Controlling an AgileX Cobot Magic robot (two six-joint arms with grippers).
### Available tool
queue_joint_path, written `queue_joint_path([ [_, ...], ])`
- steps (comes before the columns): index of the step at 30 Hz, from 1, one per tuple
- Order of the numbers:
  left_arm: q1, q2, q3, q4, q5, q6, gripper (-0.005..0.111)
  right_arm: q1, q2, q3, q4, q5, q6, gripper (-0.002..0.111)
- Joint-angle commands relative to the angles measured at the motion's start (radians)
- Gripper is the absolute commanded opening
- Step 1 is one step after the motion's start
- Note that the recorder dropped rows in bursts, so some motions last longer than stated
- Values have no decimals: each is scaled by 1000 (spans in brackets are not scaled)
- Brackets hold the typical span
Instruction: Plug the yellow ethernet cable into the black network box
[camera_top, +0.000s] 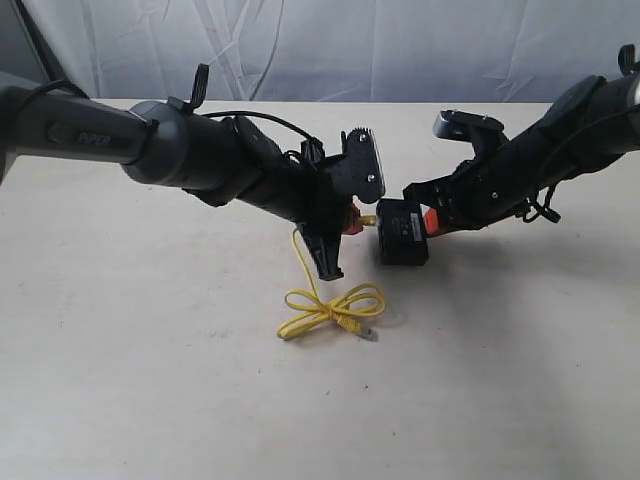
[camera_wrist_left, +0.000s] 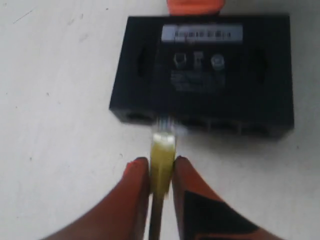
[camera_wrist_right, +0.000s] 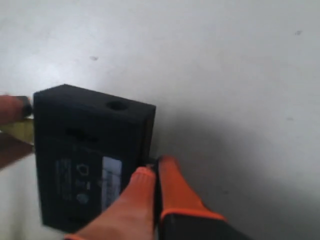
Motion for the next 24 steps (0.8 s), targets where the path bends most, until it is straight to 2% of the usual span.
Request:
queue_joint_path([
  [1, -19, 0, -15, -40, 37, -8, 37, 34, -17, 1, 54, 87, -10, -1],
  [3, -19, 0, -15, -42, 34, -8, 46, 34, -17, 1, 52, 84, -10, -1],
  [8, -19, 0, -15, -42, 32, -8, 47, 34, -17, 1, 47, 80, -10, -1],
  [11, -19, 0, -15, -42, 21, -8, 47, 32, -20, 1, 21, 45, 65, -1],
  [17, -11, 0, -15, -39, 15, -8, 47, -37, -45, 1, 17, 52, 116, -1],
  [24, -1, 0, -15, -39, 15, -8, 47, -49, -45, 1, -3, 64, 121, -1],
])
